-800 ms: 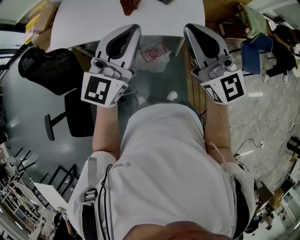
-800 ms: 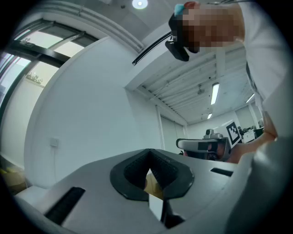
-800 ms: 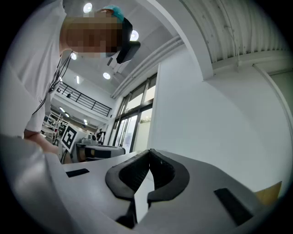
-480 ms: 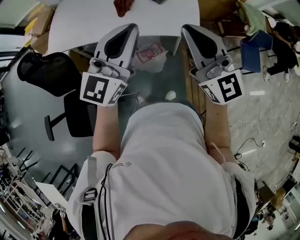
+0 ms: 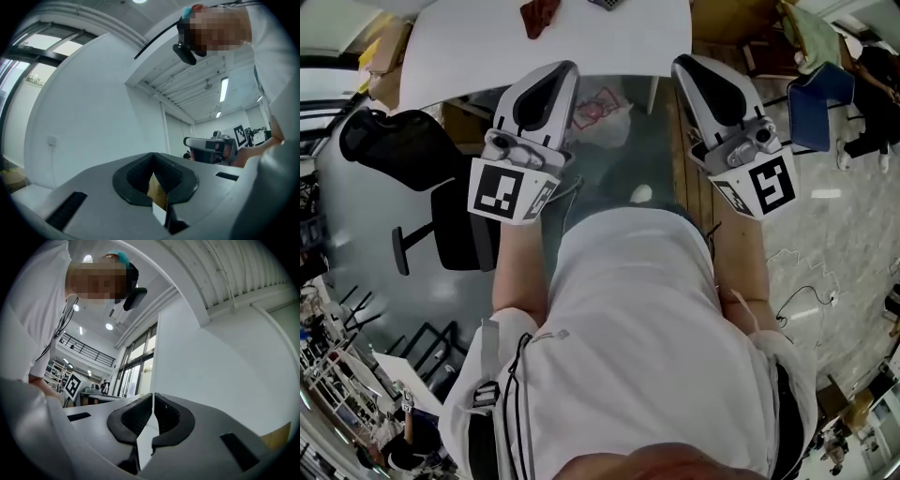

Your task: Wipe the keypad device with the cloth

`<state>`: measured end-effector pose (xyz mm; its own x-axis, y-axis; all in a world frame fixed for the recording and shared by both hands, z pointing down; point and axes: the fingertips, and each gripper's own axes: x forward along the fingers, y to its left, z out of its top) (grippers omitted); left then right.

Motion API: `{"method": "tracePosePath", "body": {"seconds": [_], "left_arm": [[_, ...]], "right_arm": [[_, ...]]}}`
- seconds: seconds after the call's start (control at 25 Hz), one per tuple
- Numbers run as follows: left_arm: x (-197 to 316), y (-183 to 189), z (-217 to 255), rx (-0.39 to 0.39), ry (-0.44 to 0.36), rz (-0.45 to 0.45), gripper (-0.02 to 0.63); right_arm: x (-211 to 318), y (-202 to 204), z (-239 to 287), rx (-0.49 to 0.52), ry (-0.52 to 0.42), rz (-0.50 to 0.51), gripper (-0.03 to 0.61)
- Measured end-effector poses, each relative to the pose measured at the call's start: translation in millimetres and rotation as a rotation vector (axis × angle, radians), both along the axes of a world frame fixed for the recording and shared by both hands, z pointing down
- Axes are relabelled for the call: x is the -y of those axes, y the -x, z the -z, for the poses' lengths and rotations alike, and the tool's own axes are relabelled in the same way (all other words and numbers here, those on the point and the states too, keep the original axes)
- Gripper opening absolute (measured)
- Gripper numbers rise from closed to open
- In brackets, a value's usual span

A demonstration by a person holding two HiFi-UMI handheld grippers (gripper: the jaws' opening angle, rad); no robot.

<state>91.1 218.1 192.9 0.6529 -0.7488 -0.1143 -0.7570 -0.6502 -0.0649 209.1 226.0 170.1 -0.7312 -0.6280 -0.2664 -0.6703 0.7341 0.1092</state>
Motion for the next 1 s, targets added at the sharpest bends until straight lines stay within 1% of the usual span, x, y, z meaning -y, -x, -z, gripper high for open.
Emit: {"method": "tracePosePath", "body": {"seconds": [0.12, 0.28, 0.56, 0.76, 0.88, 1.0], "left_arm": [[-0.3, -11.6, -9.5, 0.012, 0.021, 0.001, 0.009], [0.9, -17.8, -14.5, 0.009, 0.029, -0.001, 0.009], [28.3, -7.8, -23.6, 0.008, 0.048, -0.013, 0.009], [64.6, 22.3, -36.6, -0.017, 0.082, -0.013, 0.009], [92.9, 48.7, -44.9, -0.020, 0.098, -0.005, 0.009], [121.0, 75.5, -53.2, -0.027, 0.114, 0.002, 0.009]], "right_arm": [[4.7, -13.4, -4.0, 0.014, 0.015, -0.007, 0.028], [5.6, -19.3, -6.6, 0.009, 0.022, -0.012, 0.026], [33.8, -11.3, -14.5, -0.007, 0.042, -0.038, 0.028], [70.9, 17.3, -28.4, -0.043, 0.077, -0.043, 0.028], [99.0, 43.3, -31.6, -0.030, 0.093, -0.036, 0.028], [126.8, 74.2, -37.0, -0.041, 0.108, -0.028, 0.028]]}}
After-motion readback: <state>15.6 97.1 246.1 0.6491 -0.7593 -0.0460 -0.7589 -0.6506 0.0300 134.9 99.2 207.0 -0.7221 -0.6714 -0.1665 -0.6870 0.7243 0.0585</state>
